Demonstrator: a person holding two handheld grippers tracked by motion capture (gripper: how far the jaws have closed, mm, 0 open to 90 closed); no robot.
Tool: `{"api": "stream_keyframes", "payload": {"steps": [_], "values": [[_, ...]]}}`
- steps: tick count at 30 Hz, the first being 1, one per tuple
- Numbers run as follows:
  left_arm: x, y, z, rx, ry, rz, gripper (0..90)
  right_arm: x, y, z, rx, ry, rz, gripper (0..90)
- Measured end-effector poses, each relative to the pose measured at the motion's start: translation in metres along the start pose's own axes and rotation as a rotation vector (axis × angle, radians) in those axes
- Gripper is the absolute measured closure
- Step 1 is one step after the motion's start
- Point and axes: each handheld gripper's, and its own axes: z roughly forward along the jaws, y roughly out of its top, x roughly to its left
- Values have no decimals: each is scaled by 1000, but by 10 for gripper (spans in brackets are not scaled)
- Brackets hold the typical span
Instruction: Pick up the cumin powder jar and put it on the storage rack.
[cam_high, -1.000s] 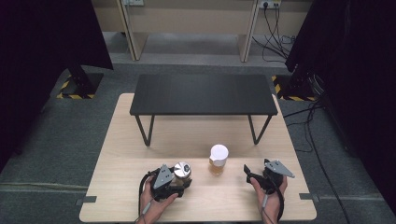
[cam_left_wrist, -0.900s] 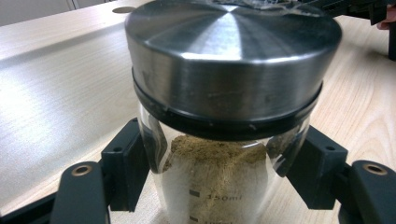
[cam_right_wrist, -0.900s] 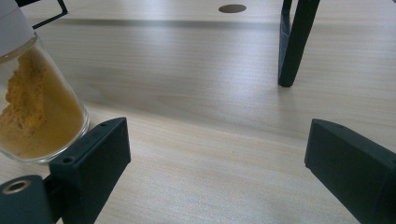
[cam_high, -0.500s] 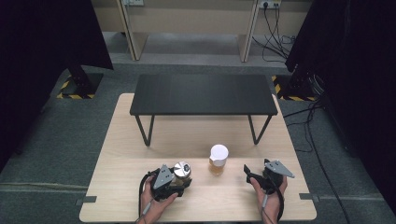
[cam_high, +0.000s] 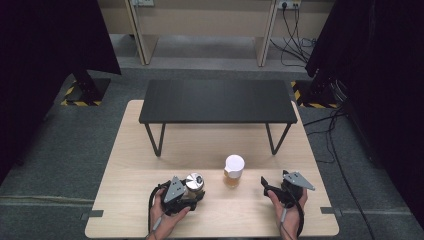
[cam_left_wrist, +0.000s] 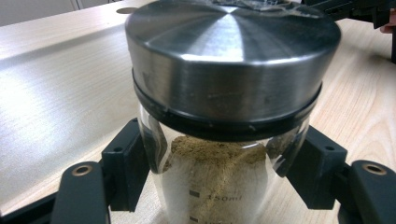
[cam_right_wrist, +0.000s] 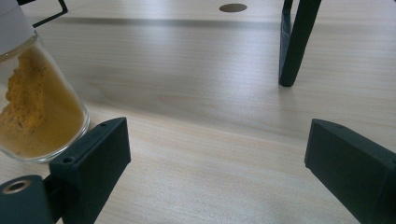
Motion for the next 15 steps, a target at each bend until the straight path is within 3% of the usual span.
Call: {"api": "stream_keyframes", "payload": {"steps": [6, 8, 15], "values": [[0, -5, -3, -32, 14, -16, 303, 0, 0, 0, 1, 1, 1, 70], [-3, -5, -8, -62, 34, -14, 303, 0, 0, 0, 1, 1, 2, 70], [-11, 3, -22, -128, 72, -13, 303, 0, 0, 0, 2, 1, 0, 70]]}}
